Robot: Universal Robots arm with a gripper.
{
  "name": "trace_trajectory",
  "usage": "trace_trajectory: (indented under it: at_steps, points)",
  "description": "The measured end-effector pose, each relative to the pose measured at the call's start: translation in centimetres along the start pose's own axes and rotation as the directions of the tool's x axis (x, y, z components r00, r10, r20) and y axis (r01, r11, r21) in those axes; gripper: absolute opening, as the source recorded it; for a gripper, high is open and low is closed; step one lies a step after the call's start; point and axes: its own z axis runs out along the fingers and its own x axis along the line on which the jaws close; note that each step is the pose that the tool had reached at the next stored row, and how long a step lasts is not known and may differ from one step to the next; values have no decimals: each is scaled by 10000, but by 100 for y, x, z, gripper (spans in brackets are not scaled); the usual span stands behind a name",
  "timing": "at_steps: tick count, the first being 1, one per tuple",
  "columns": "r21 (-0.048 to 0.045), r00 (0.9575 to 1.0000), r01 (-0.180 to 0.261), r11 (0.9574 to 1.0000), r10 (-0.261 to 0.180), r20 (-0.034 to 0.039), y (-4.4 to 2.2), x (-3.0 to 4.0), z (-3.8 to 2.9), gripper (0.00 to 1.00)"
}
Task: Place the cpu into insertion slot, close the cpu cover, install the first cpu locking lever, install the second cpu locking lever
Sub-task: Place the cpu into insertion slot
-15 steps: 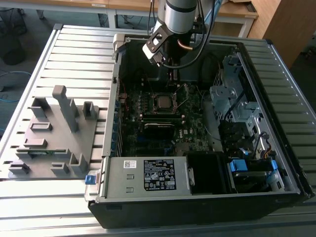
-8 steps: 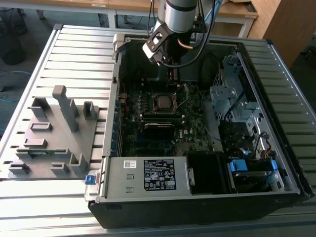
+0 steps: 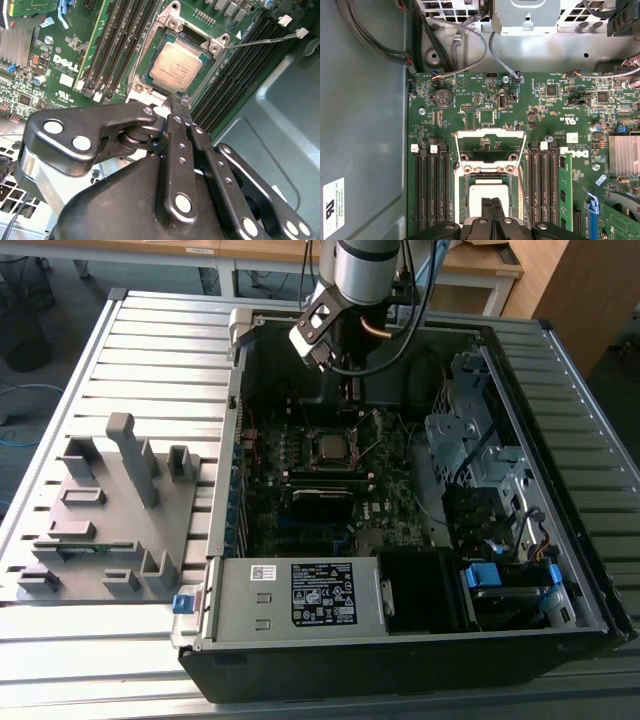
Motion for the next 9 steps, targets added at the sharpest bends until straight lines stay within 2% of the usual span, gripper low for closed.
trace_trajectory:
  at_steps: [9]
  points:
    - [21,10000,-2,10000,2,0,104,3,2,10]
